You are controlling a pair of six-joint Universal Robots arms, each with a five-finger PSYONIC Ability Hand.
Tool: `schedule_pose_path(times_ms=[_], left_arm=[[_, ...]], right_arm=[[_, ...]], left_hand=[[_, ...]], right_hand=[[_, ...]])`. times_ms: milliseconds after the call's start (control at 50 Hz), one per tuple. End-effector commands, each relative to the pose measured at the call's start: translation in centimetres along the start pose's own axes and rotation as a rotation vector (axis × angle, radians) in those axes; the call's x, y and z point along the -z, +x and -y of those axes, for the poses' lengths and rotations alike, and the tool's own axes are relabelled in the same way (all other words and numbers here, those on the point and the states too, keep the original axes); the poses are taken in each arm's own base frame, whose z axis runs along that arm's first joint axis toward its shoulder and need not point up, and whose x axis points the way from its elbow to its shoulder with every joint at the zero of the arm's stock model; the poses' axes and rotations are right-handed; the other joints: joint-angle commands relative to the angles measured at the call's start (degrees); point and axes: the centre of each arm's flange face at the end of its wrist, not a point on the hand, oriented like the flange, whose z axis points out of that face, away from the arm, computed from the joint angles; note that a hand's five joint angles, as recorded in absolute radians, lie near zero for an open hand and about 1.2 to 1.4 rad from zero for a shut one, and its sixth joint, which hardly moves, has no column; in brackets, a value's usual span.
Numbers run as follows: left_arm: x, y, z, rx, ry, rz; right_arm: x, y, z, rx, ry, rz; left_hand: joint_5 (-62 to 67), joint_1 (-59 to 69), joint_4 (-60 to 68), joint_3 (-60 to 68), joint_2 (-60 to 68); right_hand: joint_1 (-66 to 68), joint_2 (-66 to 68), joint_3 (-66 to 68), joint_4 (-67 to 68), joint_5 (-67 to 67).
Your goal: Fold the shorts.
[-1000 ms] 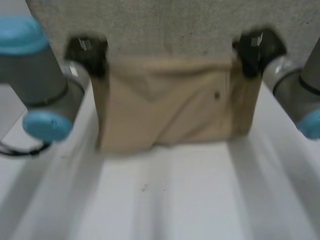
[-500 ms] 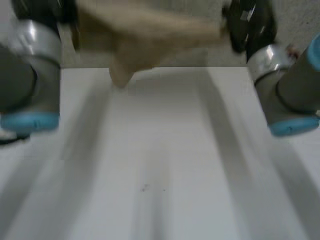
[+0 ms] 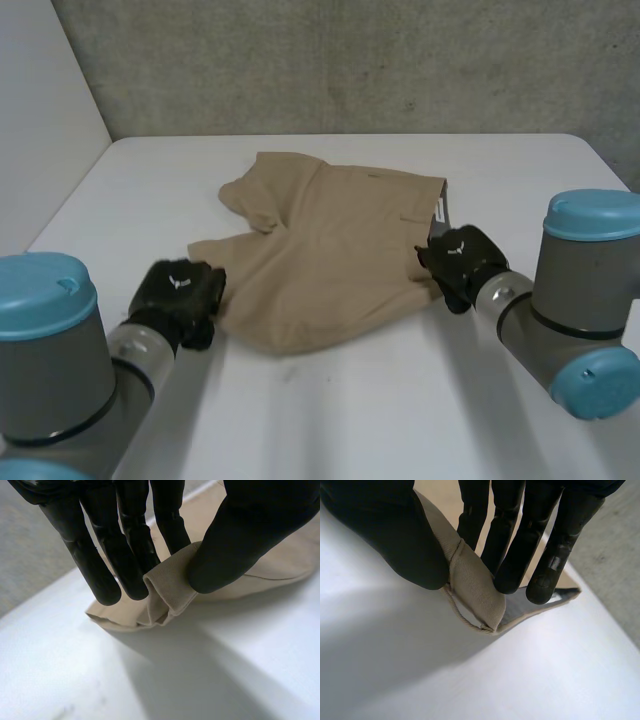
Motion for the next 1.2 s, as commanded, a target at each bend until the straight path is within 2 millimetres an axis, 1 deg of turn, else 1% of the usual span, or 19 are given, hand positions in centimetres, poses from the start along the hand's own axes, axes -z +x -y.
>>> schedule_pose_path(times_ms=[20, 60, 160, 280, 340, 360, 420, 440, 480, 520, 580, 600, 660, 760, 840, 920, 1040, 1120, 1200], left_arm=[[3.7, 1.9, -2.3, -0.082, -0.191, -0.113], [4.8, 2.5, -3.3, -0.106, -0.238, -0.147], [5.9, 2.9, -4.2, -0.142, -0.260, -0.171], [5.6, 2.6, -3.1, -0.171, -0.218, -0.157], [5.3, 2.1, -1.4, -0.188, -0.153, -0.135], [5.2, 1.9, -0.4, -0.210, -0.116, -0.124], [4.9, 1.5, 1.4, -0.251, -0.041, -0.102], [4.5, 1.1, 3.0, -0.271, 0.024, -0.075], [3.8, 0.5, 4.4, -0.280, 0.086, -0.036], [2.0, -0.4, 6.3, -0.286, 0.175, 0.025], [-0.7, -1.1, 7.3, -0.293, 0.229, 0.071], [-2.8, -1.5, 7.7, -0.303, 0.248, 0.087], [-5.9, -1.8, 8.0, -0.322, 0.254, 0.089], [-11.6, -1.1, 7.9, -0.331, 0.241, 0.023], [-15.0, -1.0, 6.8, -0.330, 0.193, -0.033], [-17.2, -2.0, 5.6, -0.319, 0.126, -0.072], [-18.9, -2.0, 4.5, -0.311, 0.088, -0.130], [-19.8, -2.9, 3.9, -0.292, 0.070, -0.129], [-19.9, -2.7, 3.5, -0.273, 0.055, -0.162]], right_arm=[[3.0, -0.7, -1.2, -0.008, -0.131, 0.074], [3.8, -0.8, -1.6, -0.005, -0.166, 0.096], [5.6, -1.6, -2.6, 0.040, -0.243, 0.153], [5.3, -0.6, -3.6, 0.037, -0.259, 0.121], [5.0, -0.1, -3.8, 0.031, -0.256, 0.102], [4.9, 0.0, -3.8, 0.030, -0.254, 0.097], [4.8, 0.2, -3.9, 0.027, -0.242, 0.084], [4.8, 0.1, -3.9, 0.028, -0.240, 0.084], [4.7, 0.1, -3.9, 0.028, -0.238, 0.082], [4.8, 0.1, -4.0, 0.028, -0.238, 0.082], [4.8, -0.1, -4.0, 0.029, -0.235, 0.084], [4.8, -0.3, -4.0, 0.030, -0.235, 0.088], [4.9, -0.5, -4.2, 0.032, -0.235, 0.091], [5.0, -0.9, -4.5, 0.033, -0.236, 0.095], [4.9, -1.0, -4.7, 0.035, -0.233, 0.089], [4.9, -1.0, -4.8, 0.039, -0.235, 0.090], [4.8, -0.8, -4.9, 0.036, -0.235, 0.085], [4.7, -0.7, -4.9, 0.036, -0.233, 0.082], [4.6, -0.7, -4.9, 0.037, -0.231, 0.077]], left_hand=[[13.6, 15.4, 11.3, 11.5, 11.2], [13.6, 15.4, 11.3, 11.5, 11.2], [13.6, 15.4, 11.3, 11.5, 11.2], [13.6, 15.4, 11.3, 11.5, 11.2], [-22.2, -20.4, -24.5, -24.3, -24.7], [-44.9, -43.0, -47.1, -46.9, -47.3], [-51.8, -50.0, -54.1, -53.9, -54.2], [-52.6, -50.8, -54.9, -54.7, -55.1], [-52.7, -50.8, -54.9, -54.7, -55.1], [-52.7, -50.8, -54.9, -54.7, -55.1], [-52.5, -50.6, -54.7, -54.5, -54.9], [-51.8, -50.0, -54.1, -53.9, -54.2], [-51.3, -49.5, -53.6, -53.4, -53.7], [-47.3, -45.4, -49.5, -49.3, -49.7], [-43.4, -41.6, -45.7, -45.5, -45.8], [-41.1, -39.2, -43.3, -43.1, -43.5], [-37.2, -35.3, -39.4, -39.2, -39.6], [-27.8, -25.9, -30.0, -29.8, -30.2], [-15.8, -14.0, -18.1, -17.9, -18.3]], right_hand=[[24.5, 12.4, 12.1, 11.7, 14.6], [24.5, 12.4, 12.1, 11.7, 14.6], [24.5, 12.4, 12.1, 11.7, 14.6], [24.5, 12.4, 12.1, 11.7, 14.6], [24.5, 12.4, 12.1, 11.7, 14.6], [24.5, 12.4, 12.1, 11.7, 14.6], [24.5, 12.4, 12.1, 11.7, 14.6], [24.5, 12.4, 12.1, 11.7, 14.6], [24.5, 12.4, 12.1, 11.7, 14.6], [24.5, 12.4, 12.1, 11.7, 14.6], [24.5, 12.4, 12.1, 11.7, 14.6], [24.5, 12.4, 12.1, 11.7, 14.6], [24.5, 12.4, 12.1, 11.7, 14.6], [24.5, 12.4, 12.1, 11.7, 14.6], [24.5, 12.4, 12.1, 11.7, 14.6], [24.5, 12.4, 12.1, 11.7, 14.6], [24.5, 12.4, 12.1, 11.7, 14.6], [24.5, 12.4, 12.1, 11.7, 14.6], [24.5, 12.4, 12.1, 11.7, 14.6]])
